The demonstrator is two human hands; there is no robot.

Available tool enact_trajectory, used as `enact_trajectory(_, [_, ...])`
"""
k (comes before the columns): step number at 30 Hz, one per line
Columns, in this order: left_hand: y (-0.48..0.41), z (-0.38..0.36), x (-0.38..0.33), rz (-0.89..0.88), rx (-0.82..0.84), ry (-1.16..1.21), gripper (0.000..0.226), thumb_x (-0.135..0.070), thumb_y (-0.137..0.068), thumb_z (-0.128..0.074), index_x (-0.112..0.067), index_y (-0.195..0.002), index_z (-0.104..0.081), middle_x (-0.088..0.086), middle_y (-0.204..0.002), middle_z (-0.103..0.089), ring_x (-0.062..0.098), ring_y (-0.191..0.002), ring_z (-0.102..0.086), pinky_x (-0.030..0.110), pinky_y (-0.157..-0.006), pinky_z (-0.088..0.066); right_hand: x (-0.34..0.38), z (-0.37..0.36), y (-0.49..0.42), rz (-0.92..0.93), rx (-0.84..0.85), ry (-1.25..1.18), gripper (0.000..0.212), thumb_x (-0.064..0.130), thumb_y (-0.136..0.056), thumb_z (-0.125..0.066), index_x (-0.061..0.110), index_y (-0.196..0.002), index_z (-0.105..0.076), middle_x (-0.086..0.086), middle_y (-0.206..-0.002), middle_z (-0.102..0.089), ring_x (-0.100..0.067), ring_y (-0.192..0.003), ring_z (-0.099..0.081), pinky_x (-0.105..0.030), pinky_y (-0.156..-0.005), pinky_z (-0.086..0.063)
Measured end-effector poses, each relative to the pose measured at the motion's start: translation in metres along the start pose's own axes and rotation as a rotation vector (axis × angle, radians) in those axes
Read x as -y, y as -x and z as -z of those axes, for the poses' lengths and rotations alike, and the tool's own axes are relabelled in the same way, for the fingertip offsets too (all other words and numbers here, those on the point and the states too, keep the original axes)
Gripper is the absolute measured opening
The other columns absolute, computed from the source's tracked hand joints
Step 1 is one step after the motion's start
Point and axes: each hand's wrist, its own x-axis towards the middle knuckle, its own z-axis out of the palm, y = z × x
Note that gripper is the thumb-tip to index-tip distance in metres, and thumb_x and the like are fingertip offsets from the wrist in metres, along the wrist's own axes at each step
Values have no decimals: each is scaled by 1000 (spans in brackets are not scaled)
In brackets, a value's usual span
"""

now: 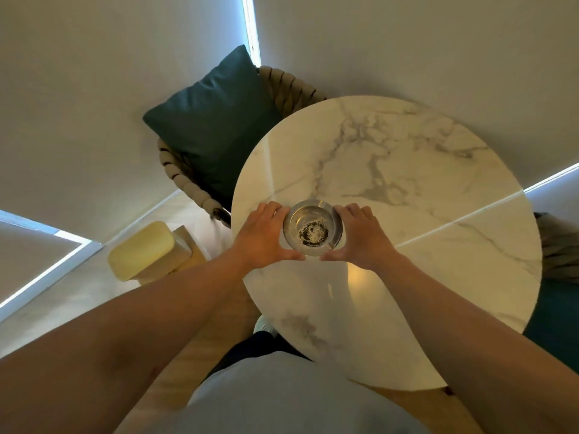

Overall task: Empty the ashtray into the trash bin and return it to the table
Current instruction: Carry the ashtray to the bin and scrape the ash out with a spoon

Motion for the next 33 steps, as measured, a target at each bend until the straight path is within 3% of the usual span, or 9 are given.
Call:
enact_trajectory(14, [97, 0, 29, 264, -134, -3, 104, -85, -56, -61, -23, -135, -36, 1, -127, -48, 14, -108, -38, 33, -91, -36, 67, -22, -3, 303, 77, 58, 101, 63, -48, -85, 17, -128, -45, -3, -116, -50, -24, -103, -41, -39, -89, -41])
enact_trajectory(17, [124, 7, 38, 297, -147, -22, 103, -83, -59, -61, -20, -137, -37, 4, -129, -49, 18, -111, -42, 38, -95, -41, 91, -31, 0, 365, 91, 68, 100, 62, -49, -85, 16, -128, -45, -4, -117, -51, -23, -104, -42, -40, -89, -43])
enact_trajectory(25, [199, 19, 74, 375, -223, -13, 101, -80, -56, -65, -19, -133, -40, 3, -122, -51, 19, -109, -46, 40, -97, -42, 163, -63, 10, 455, 151, 104, 100, 62, -54, -83, 16, -133, -42, -4, -121, -50, -22, -108, -41, -41, -93, -43])
enact_trajectory(33, [284, 28, 126, 463, -249, 75, 105, -81, -52, -67, -26, -136, -36, -2, -132, -47, 18, -118, -44, 42, -101, -43, 248, -115, 30, 470, 167, 127, 104, 71, -52, -75, 20, -134, -38, -2, -121, -49, -21, -107, -41, -40, -95, -43])
